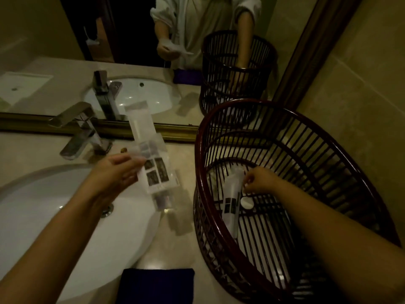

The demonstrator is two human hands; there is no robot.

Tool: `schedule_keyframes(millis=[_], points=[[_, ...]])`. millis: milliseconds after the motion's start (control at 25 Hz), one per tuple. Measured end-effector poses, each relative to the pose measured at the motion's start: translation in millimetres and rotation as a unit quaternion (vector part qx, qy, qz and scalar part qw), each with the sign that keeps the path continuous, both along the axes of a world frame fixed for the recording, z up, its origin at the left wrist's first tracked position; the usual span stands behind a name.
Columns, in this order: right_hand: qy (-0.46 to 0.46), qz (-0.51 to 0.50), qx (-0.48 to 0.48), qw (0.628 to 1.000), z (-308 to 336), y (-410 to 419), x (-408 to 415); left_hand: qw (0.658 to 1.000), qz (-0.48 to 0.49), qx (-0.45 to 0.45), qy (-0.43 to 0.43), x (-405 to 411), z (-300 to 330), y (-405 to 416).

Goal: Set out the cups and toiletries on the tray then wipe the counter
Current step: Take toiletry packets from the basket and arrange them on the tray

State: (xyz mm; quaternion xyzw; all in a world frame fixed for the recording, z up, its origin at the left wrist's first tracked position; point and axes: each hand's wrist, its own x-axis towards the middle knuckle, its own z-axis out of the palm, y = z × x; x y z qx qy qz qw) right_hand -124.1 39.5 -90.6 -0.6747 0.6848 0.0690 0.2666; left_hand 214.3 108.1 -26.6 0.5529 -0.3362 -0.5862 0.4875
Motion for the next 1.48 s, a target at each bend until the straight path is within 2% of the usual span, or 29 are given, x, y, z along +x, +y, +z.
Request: schedule_keyframes(millis=[120, 320, 440, 520, 560, 640, 720, 840, 920, 1000, 1080, 1280, 1480], points=[[0.058, 0.019, 0.034, 0.998, -30.7, 2.1, 0.4, 1.0, 0.0, 0.01, 0.005, 3.1, -16.8, 0.9], [0.031, 0.007, 0.005, 0.999, -48.9, 5.1, -4.7, 1.0, 0.003, 0.022, 0.006, 5.9, -35.5, 2.5], [-0.031, -0.008, 0.018, 0.999, -46.7, 7.8, -9.3, 0.999, 0.001, 0.027, 0.021, 3.8, -40.3, 3.0], [-0.093, -0.069, 0.037, 0.993, -36.3, 7.7, -12.2, 0.999, -0.003, 0.027, 0.028, 1.6, -40.6, 3.7], [-0.142, -0.118, 0.037, 0.982, -29.1, 5.7, -12.3, 0.999, -0.004, 0.027, 0.031, 0.4, -40.6, 4.2], [-0.258, -0.229, 0.01, 0.939, -17.6, 1.9, -5.9, 0.999, -0.003, 0.029, 0.033, -1.2, -41.1, 5.8], [-0.3, -0.302, -0.002, 0.905, -15.5, -0.1, 7.2, 0.999, -0.003, 0.033, 0.036, -3.9, -41.7, 7.9], [-0.298, -0.35, 0.045, 0.887, -25.7, 2.7, 26.4, 0.999, -0.01, 0.035, 0.04, -7.7, -43.1, 10.8], [-0.272, -0.362, 0.057, 0.89, -32.1, 3.9, 32.1, 0.998, -0.001, 0.037, 0.042, -6.9, -44.5, 12.3], [-0.227, -0.382, 0.033, 0.895, -39.4, 6.2, 32.9, 0.998, 0.014, 0.043, 0.043, -3.7, -46.2, 13.7], [-0.245, -0.386, 0.003, 0.889, -45.6, 10.1, 35.6, 0.998, 0.026, 0.047, 0.04, -0.8, -47.7, 15.6], [-0.247, -0.348, -0.045, 0.904, -45.7, 15.1, 41.4, 0.997, 0.034, 0.055, 0.038, 0.4, -47.3, 20.2], [-0.282, -0.326, 0.04, 0.901, -30.4, 13.9, 36.9, 0.998, 0.028, 0.052, 0.038, 1.8, -42.3, 24.7]])
